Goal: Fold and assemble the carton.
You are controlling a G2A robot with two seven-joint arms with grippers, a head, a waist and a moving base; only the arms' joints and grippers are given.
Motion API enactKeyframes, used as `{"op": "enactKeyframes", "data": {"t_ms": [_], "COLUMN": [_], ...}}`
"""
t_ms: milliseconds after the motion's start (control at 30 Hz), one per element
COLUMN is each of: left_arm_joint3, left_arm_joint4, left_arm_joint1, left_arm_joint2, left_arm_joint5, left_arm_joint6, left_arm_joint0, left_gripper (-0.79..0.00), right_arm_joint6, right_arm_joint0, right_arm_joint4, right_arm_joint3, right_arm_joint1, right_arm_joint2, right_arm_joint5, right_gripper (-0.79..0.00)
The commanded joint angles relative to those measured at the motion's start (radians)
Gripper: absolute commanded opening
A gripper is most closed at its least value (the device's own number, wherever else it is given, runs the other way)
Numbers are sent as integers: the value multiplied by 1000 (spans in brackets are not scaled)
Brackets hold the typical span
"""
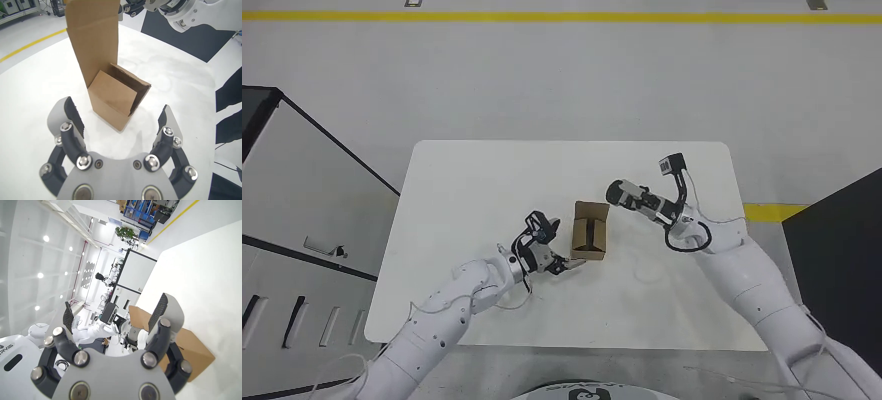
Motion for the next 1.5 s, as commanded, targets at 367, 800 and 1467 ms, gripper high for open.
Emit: {"op": "enactKeyframes", "data": {"t_ms": [367,800,1467], "left_arm_joint3": [19,34,-66], "left_arm_joint4": [15,17,44], "left_arm_joint1": [-12,-20,19], "left_arm_joint2": [-16,-30,-134], "left_arm_joint5": [117,130,20], "left_arm_joint6": [51,79,24], "left_arm_joint0": [2,-9,151], "left_gripper": [0,0,-496], "right_arm_joint6": [182,280,152], "right_arm_joint0": [25,-61,-118], "right_arm_joint4": [95,146,38], "right_arm_joint3": [104,40,-32], "right_arm_joint1": [-23,0,8], "right_arm_joint2": [-29,40,103], "right_arm_joint5": [-16,38,22], "right_gripper": [0,0,0]}}
